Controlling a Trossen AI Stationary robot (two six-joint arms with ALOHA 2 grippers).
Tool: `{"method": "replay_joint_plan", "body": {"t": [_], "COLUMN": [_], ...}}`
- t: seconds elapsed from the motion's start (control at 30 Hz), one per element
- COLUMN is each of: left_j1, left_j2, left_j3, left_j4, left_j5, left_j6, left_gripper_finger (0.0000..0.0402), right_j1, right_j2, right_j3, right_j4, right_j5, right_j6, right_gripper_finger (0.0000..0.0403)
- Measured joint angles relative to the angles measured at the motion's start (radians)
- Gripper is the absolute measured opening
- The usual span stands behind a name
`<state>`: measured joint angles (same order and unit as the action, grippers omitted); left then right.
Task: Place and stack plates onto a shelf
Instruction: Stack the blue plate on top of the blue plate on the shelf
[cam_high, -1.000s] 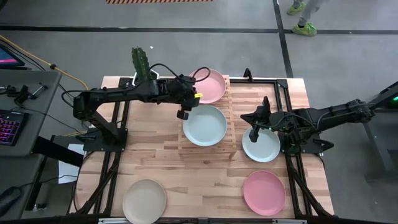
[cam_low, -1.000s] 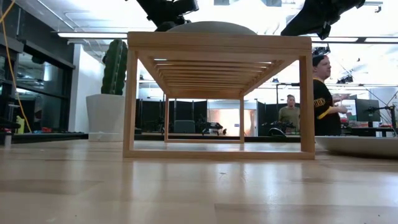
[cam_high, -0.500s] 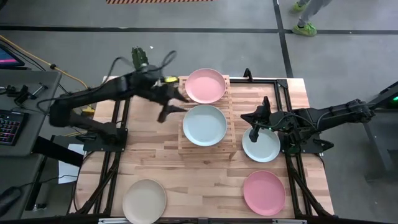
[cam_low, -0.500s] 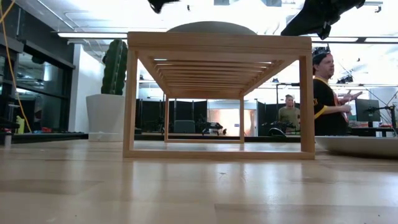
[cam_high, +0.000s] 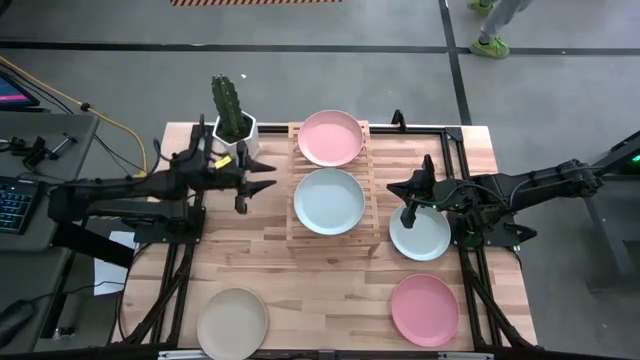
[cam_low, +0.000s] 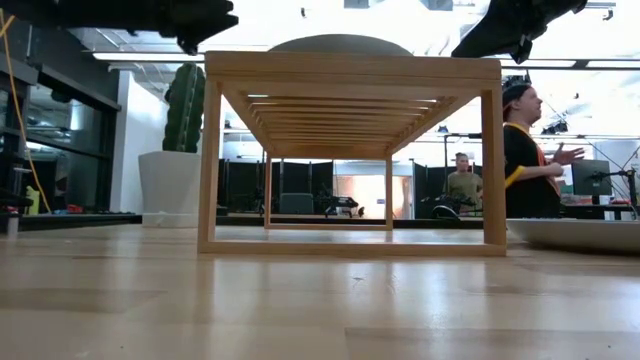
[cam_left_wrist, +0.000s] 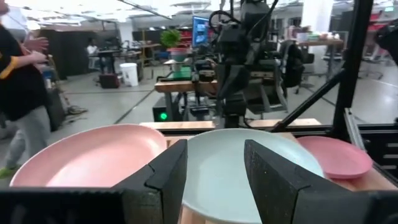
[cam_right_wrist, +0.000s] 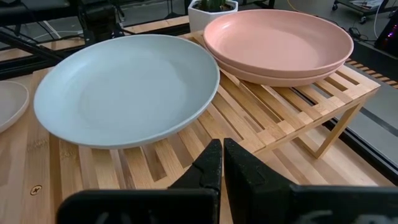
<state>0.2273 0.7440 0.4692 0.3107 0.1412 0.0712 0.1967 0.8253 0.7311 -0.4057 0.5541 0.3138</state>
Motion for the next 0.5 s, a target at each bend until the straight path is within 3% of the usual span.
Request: {"method": "replay_joint_plan", "body": {"t": [0.5], "left_j1": [-0.042], "left_j2": [-0.001], "left_j3": [-0.017], "left_j4": [-0.096], "left_j5": [-0.013], "left_j6": [0.019], "left_gripper_finger": [0.0149], "right_j1": [0.0], "right_j2": [0.0], "right_j3": [0.0], "right_j4": [0.006], "right_j5": [0.002], "right_j6": [0.022], "right_gripper_finger": [0.0]}}
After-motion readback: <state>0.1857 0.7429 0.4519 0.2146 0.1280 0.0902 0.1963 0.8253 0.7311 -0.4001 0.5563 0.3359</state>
